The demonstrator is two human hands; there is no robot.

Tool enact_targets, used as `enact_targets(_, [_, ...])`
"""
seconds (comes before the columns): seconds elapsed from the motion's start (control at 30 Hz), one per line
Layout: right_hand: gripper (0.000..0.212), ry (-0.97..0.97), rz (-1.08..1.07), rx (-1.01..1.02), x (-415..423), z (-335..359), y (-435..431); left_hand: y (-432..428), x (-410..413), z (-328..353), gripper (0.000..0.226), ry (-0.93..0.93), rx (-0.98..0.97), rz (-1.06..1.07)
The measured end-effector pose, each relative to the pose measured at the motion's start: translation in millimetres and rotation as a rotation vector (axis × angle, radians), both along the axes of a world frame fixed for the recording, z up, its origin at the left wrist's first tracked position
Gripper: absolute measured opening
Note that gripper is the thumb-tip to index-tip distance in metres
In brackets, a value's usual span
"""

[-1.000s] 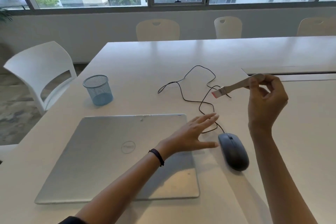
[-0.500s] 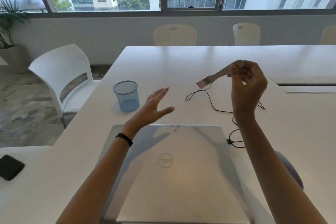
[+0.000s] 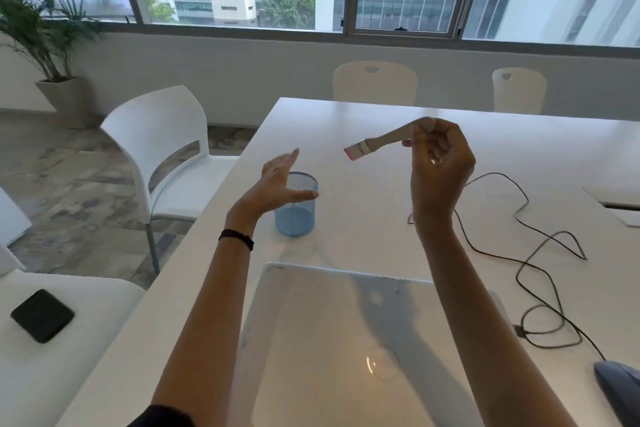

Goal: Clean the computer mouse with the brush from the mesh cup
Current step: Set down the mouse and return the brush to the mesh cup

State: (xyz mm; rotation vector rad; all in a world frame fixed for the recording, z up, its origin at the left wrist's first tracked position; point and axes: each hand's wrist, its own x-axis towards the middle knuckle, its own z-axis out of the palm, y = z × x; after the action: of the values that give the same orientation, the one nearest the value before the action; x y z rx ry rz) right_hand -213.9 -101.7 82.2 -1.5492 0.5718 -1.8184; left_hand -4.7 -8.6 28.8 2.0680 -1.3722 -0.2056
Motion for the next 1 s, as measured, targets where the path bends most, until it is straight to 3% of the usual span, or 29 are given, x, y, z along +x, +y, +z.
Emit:
enact_targets(0.2, [0.009,0.017,0.073,0.048,42.9,-10.2,6.3,-5.4,16.6,-11.2,0.092,0.032,0.145,-0.013])
enact_targets(0.3, [0.007,0.119,0.113,0.037,64.2,-19.8,8.8,-8.1,18.6,-20.4,0.085,0.038,0.166,-0.017])
enact_targets(0.53, [0.006,0.325,0.06,-0.073,88.1,-54.2,11.1,-10.8,20.9,-30.4,0.086,0.036,0.155,0.028])
enact_targets(1.0, [0.011,0.557,0.152,0.042,96.1,-82.1,6.6,-9.2,17.4,-29.2,0.086,0.041,0.129,0.026])
